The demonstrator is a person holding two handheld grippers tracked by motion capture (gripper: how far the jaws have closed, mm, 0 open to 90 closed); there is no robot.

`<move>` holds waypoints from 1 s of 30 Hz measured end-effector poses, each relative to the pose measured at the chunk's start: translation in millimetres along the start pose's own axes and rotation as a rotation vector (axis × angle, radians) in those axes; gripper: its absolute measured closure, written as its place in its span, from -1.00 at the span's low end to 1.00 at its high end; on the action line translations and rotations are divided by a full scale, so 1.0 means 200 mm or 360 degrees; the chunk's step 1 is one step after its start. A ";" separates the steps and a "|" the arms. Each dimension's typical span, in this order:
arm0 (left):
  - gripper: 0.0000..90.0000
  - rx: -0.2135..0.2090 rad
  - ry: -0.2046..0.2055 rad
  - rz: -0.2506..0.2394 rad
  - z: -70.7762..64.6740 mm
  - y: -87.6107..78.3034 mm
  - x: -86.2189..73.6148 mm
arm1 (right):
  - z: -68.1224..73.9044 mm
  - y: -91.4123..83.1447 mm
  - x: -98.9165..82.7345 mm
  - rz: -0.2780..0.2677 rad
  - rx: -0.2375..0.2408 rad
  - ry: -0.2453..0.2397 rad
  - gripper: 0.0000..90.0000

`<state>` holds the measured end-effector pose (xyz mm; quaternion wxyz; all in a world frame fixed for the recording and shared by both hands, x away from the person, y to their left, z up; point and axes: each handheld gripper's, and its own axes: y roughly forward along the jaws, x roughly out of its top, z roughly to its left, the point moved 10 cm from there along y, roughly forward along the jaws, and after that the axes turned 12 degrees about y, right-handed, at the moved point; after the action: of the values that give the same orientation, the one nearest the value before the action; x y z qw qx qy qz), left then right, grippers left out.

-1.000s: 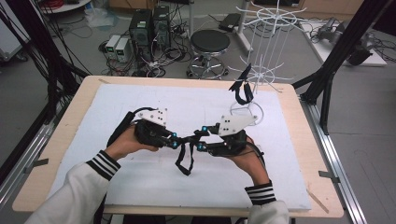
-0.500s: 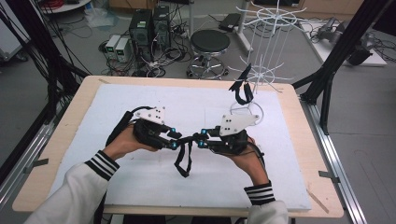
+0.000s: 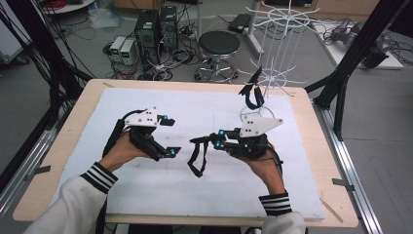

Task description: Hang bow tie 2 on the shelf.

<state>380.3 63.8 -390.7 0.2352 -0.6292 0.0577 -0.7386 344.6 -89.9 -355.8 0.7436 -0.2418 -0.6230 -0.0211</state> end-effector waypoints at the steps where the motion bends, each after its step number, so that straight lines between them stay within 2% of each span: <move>1: -0.96 0.0023 -0.0001 -0.0010 0.01 -0.01 0.00 | 0.00 -0.01 0.00 -0.0002 0.0001 0.0011 0.86; 7: -0.96 0.0179 -0.0037 -0.0084 0.05 -0.10 -0.05 | -0.03 -0.06 0.01 -0.0050 -0.0054 0.0087 0.86; 12: -0.96 0.0286 -0.0060 -0.0139 0.06 -0.17 -0.12 | -0.06 -0.12 0.03 -0.0119 -0.0108 0.0101 0.86; 20: -0.96 0.0426 -0.0084 -0.0182 0.05 -0.28 -0.21 | -0.11 -0.19 0.05 -0.0219 -0.0216 0.0169 0.86; 30: -0.96 0.0600 -0.0155 -0.0258 0.06 -0.40 -0.33 | -0.17 -0.30 0.08 -0.0334 -0.0355 0.0243 0.86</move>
<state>377.1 163.7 -417.2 0.2912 -0.6116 -0.1438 -0.7214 359.7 -151.4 -325.4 0.7510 -0.2542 -0.5804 -0.1860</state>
